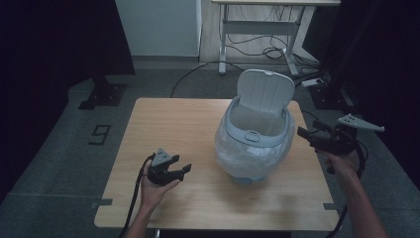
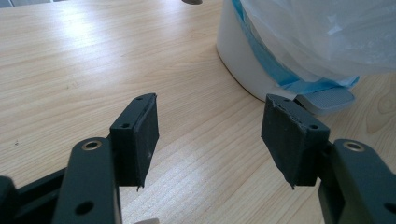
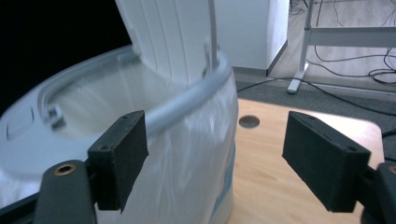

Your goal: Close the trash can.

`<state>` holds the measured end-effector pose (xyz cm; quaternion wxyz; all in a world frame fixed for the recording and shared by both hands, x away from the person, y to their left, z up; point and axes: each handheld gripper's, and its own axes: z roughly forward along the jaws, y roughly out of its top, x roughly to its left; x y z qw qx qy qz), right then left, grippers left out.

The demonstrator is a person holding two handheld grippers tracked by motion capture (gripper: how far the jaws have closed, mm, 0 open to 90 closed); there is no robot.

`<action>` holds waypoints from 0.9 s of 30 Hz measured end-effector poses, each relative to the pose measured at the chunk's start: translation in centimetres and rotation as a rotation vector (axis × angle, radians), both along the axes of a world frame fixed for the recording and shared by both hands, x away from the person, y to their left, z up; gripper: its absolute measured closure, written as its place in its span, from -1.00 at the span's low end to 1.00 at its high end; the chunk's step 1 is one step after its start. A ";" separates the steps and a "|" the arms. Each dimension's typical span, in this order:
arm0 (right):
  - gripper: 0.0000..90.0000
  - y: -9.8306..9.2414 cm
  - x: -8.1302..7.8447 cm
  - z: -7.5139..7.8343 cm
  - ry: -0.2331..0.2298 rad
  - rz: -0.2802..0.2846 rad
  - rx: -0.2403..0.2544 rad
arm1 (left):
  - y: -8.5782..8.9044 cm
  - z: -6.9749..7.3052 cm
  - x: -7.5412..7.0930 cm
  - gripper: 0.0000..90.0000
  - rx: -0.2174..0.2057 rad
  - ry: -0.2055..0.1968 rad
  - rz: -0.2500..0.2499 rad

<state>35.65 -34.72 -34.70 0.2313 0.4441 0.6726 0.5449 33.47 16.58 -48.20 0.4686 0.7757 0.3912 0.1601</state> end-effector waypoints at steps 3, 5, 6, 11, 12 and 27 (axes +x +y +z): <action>-0.58 0.4 0.7 0.9 -0.005 0.001 -0.007 | -0.1 -0.1 0.0 -0.19 0.002 0.001 0.000; -0.59 0.9 1.1 1.2 0.001 0.020 -0.018 | -0.1 -0.1 0.0 -0.19 0.000 0.003 -0.001; -0.59 1.2 1.4 1.4 0.006 0.023 -0.033 | -0.1 -0.1 0.0 -0.19 -0.001 0.004 -0.003; -0.63 2.2 2.7 2.2 0.009 0.019 -0.056 | -0.3 -0.5 0.0 -0.19 0.002 0.016 -0.014; -0.64 2.4 2.9 2.4 0.005 0.019 -0.056 | -0.3 -0.5 0.0 -0.19 0.003 0.017 -0.016; -0.66 3.9 5.9 3.1 0.013 0.031 -0.034 | -0.4 -0.7 0.0 -0.18 -0.004 0.027 -0.022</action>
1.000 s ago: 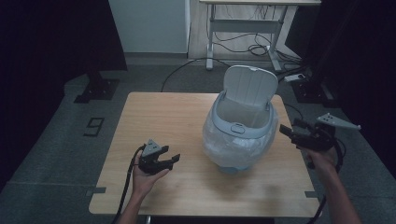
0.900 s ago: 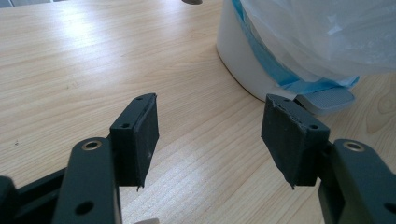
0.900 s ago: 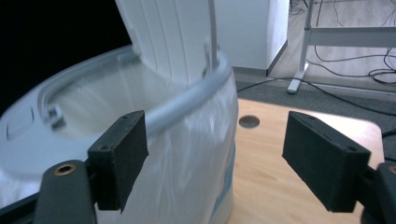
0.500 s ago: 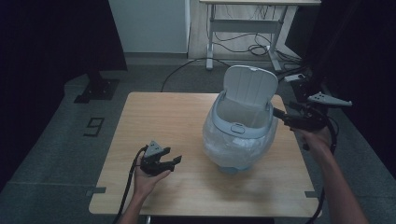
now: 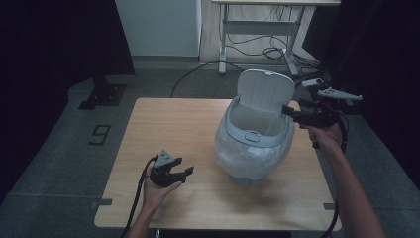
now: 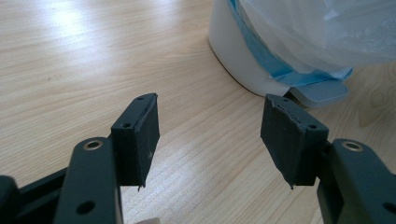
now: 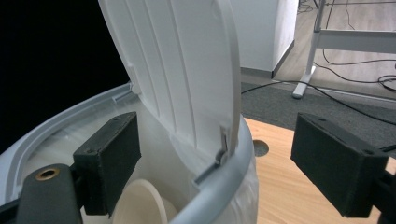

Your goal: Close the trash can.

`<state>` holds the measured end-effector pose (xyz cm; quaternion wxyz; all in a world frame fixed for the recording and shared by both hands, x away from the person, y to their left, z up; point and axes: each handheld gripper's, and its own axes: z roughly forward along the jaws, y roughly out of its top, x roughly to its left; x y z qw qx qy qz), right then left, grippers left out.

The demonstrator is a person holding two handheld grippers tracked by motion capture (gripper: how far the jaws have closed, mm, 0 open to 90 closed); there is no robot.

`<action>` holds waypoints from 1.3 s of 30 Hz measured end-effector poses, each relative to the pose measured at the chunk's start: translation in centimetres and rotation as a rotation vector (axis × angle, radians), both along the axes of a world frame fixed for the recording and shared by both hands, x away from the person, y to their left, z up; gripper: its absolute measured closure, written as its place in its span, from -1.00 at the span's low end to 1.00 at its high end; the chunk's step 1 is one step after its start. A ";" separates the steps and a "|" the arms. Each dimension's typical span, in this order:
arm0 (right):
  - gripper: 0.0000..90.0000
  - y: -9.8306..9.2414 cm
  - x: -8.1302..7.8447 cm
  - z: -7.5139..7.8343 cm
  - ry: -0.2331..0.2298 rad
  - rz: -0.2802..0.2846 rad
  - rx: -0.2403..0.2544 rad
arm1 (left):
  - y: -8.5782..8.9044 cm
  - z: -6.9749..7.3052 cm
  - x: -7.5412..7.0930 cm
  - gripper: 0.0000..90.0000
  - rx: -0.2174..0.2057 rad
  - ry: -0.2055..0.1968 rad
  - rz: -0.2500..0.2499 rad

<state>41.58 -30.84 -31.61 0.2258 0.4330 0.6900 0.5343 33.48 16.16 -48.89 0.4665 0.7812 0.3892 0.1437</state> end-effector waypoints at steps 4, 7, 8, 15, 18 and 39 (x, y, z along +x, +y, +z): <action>-0.66 0.6 0.9 0.5 -0.013 0.008 0.007 | 0.1 0.0 0.0 -0.18 -0.006 0.001 0.008; -0.66 1.2 1.8 0.9 -0.021 0.014 0.008 | 0.2 -0.1 0.0 -0.18 -0.006 0.003 0.010; -0.66 1.4 2.0 1.1 -0.026 0.020 0.013 | 0.3 -0.1 0.0 -0.18 -0.007 0.002 0.011; -0.68 3.1 1.3 2.3 -0.052 0.118 0.040 | 0.5 -0.1 0.0 -0.18 -0.020 0.008 0.024; -0.70 3.2 0.3 2.0 -0.024 0.161 0.059 | 0.5 0.0 -0.1 -0.18 -0.028 0.011 0.024; -0.75 6.6 -2.6 -0.9 0.053 0.069 -0.166 | 0.6 -0.1 -0.2 -0.19 -0.055 0.027 0.049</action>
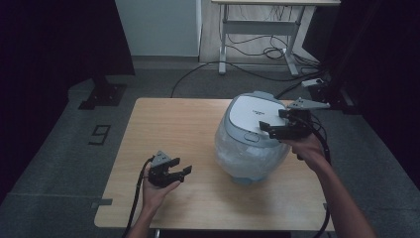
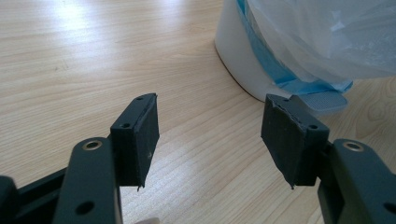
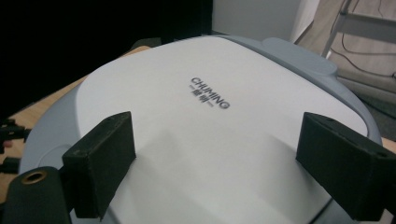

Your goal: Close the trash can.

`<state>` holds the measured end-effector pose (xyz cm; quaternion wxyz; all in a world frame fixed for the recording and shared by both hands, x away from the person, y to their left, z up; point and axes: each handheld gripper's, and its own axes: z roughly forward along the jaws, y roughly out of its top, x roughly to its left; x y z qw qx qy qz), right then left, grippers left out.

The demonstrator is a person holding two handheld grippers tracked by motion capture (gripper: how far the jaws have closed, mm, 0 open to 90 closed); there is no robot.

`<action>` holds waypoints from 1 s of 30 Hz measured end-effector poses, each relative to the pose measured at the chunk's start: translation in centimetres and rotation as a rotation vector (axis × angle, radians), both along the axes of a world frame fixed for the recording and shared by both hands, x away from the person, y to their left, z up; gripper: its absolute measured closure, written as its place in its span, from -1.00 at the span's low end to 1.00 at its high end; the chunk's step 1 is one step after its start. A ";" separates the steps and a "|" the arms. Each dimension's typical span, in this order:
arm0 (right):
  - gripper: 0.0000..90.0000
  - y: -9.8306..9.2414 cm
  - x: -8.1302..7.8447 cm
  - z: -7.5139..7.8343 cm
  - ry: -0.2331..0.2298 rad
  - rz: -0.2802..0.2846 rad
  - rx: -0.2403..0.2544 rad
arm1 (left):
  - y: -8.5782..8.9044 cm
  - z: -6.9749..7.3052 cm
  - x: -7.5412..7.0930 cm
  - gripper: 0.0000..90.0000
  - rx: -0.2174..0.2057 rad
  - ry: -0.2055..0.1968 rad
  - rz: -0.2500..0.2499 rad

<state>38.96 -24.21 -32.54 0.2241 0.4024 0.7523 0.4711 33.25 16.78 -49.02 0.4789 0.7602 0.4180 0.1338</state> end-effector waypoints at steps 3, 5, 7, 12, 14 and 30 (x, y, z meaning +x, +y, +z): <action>-0.75 0.2 0.4 0.1 0.017 -0.031 -0.004 | 0.1 0.0 0.0 -0.19 -0.001 0.003 0.005; -0.76 0.4 0.5 0.2 0.022 -0.045 -0.011 | 0.2 -0.1 0.0 -0.19 -0.003 0.008 0.007; -0.75 0.5 0.4 0.3 0.030 -0.052 -0.016 | 0.1 -0.2 0.0 -0.19 -0.005 0.012 0.007; -0.74 0.8 0.2 0.3 0.038 -0.088 -0.024 | 0.0 -0.1 -0.1 -0.19 -0.005 0.011 0.008; -0.76 1.0 0.0 0.1 0.027 -0.111 -0.052 | 0.0 -0.1 -0.2 -0.19 -0.005 0.013 0.008; -0.71 -1.4 -1.5 -0.8 -0.046 -0.211 0.035 | 0.4 -0.8 -0.1 -0.21 0.006 0.030 0.024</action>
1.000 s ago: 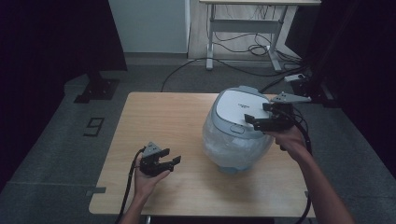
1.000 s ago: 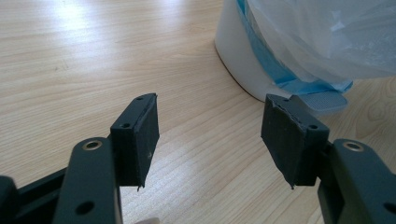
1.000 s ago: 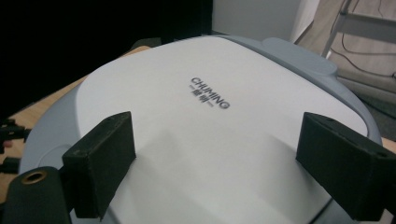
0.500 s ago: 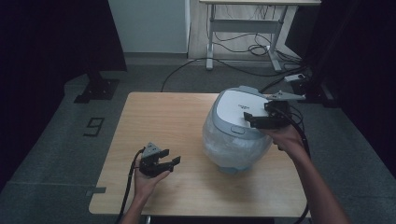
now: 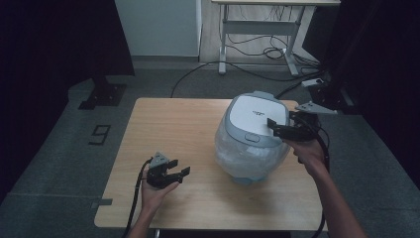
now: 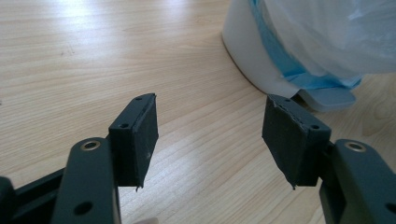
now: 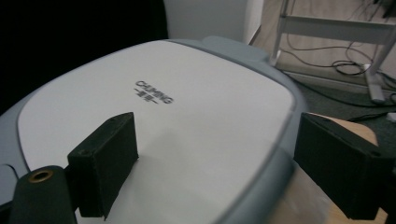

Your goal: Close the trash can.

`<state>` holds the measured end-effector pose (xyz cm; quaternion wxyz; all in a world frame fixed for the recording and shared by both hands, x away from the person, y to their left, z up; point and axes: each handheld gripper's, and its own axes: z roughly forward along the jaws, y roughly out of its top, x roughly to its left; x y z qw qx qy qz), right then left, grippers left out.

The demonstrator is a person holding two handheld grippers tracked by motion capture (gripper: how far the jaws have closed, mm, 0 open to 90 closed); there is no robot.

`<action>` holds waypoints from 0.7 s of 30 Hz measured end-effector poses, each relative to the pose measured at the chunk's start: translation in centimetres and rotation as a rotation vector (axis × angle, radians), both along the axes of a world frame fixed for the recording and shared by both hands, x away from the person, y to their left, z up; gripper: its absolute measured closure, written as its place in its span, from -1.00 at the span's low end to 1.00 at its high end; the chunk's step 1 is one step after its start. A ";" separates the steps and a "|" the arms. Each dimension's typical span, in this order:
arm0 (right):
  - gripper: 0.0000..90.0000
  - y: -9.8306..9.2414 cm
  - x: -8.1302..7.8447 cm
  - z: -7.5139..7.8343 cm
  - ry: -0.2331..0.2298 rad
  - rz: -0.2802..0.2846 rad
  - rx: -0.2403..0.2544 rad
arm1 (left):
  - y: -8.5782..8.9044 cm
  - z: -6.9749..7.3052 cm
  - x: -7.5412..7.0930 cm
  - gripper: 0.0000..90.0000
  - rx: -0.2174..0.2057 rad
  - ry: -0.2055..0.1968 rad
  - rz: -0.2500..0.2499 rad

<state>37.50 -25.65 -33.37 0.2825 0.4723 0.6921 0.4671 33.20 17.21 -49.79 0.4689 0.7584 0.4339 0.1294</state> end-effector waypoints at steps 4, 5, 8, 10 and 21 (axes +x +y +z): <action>-0.71 -1.8 -1.3 -0.6 -0.023 -0.019 0.039 | 0.0 -0.2 0.0 -0.21 0.001 0.005 0.005; -0.71 -2.2 -1.6 -0.8 -0.029 -0.020 0.045 | 0.0 -0.2 0.0 -0.21 0.001 0.005 0.005; -0.71 -3.4 -2.6 -1.3 -0.051 -0.015 0.067 | 0.0 -0.2 0.1 -0.22 0.005 0.004 0.006; -0.71 -4.2 -3.4 -1.8 -0.071 -0.031 0.077 | 0.1 -0.3 0.1 -0.23 0.009 0.004 0.008; -0.70 -7.8 -6.0 -8.0 -0.039 -0.092 0.088 | 0.2 -1.1 0.4 -0.28 0.043 0.018 0.030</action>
